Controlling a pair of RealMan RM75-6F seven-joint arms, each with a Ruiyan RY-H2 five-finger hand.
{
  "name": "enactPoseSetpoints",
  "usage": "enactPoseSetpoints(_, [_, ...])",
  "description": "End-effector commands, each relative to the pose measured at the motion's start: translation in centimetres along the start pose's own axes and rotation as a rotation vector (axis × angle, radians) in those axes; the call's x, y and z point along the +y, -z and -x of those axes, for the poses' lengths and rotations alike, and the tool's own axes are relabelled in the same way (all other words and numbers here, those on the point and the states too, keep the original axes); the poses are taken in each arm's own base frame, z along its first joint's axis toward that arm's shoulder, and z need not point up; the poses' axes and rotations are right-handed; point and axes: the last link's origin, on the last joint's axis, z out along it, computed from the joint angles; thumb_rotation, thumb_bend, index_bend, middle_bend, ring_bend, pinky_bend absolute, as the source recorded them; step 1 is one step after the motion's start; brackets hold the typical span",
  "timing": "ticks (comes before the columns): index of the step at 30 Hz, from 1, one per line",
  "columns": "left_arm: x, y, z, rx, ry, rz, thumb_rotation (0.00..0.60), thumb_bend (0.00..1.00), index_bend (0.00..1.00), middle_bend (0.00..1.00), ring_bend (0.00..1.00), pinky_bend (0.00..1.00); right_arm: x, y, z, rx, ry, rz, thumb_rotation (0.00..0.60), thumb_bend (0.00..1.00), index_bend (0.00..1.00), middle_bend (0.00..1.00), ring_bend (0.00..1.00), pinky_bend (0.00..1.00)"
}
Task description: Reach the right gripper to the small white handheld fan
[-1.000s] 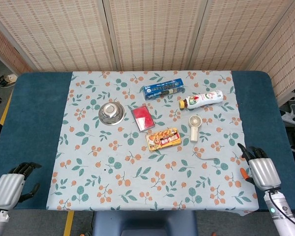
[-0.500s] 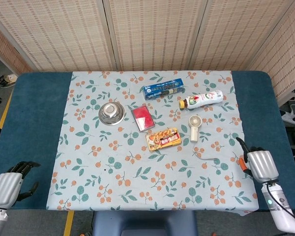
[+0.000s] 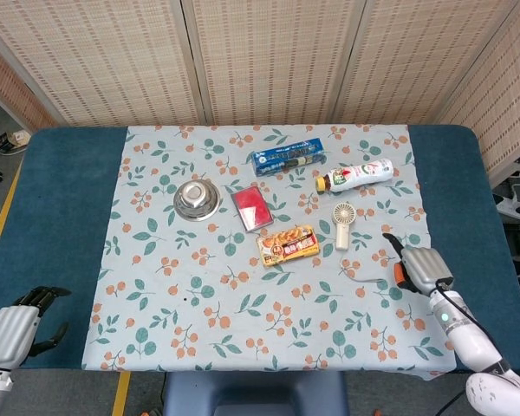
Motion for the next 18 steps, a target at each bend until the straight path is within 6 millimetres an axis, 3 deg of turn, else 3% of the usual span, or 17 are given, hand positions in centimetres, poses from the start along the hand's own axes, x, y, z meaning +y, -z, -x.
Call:
enactPoseSetpoints(1, [0.0, 0.0, -0.1, 0.002, 0.002, -0.003, 0.600, 0.36, 0.28, 0.29, 0.22, 0.37, -2.7, -1.9, -0.7, -0.055, 0.021, 0.005, 0.600, 0.69, 0.00, 0.81, 0.65, 0.67])
enactPoseSetpoints(9, [0.1, 0.1, -0.1, 0.003, 0.001, 0.006, 0.600, 0.36, 0.28, 0.29, 0.22, 0.38, -3.3, -4.0, 0.0, -0.113, 0.023, 0.046, 0.600, 0.71, 0.08, 0.81, 0.65, 0.67])
enactPoseSetpoints(18, [0.2, 0.1, -0.2, 0.003, 0.002, 0.006, 0.600, 0.36, 0.28, 0.29, 0.22, 0.38, -3.7, -5.0, 0.5, -0.123, 0.029, 0.064, 0.600, 0.71, 0.08, 0.81, 0.65, 0.67])
